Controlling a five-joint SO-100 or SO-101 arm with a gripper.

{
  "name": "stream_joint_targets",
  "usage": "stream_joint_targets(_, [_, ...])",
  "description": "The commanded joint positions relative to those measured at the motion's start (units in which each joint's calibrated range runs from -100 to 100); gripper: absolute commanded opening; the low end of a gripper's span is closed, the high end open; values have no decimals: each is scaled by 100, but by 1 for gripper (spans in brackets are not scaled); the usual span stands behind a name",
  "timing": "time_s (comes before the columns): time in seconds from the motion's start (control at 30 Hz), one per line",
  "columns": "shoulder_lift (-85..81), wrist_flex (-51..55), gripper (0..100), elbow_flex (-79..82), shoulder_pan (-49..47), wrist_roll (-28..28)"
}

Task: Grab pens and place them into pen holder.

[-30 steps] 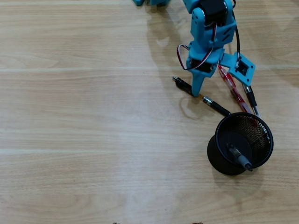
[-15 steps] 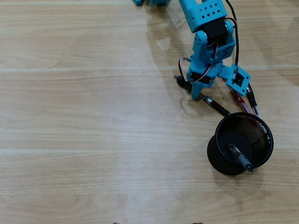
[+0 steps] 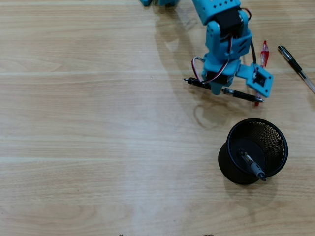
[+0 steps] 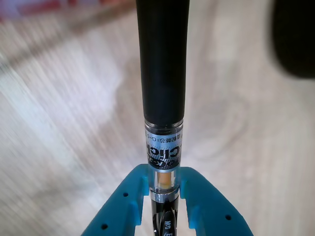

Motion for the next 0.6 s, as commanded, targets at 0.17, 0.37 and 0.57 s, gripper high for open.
stream_joint_targets(0.17, [-2204,-4238,2,-327,559,-1569])
stream_joint_targets(0.37, [-1147,-7152,2,478,784,-2708])
stream_joint_targets(0.57, [-226,-8028,2,596,712,-2964])
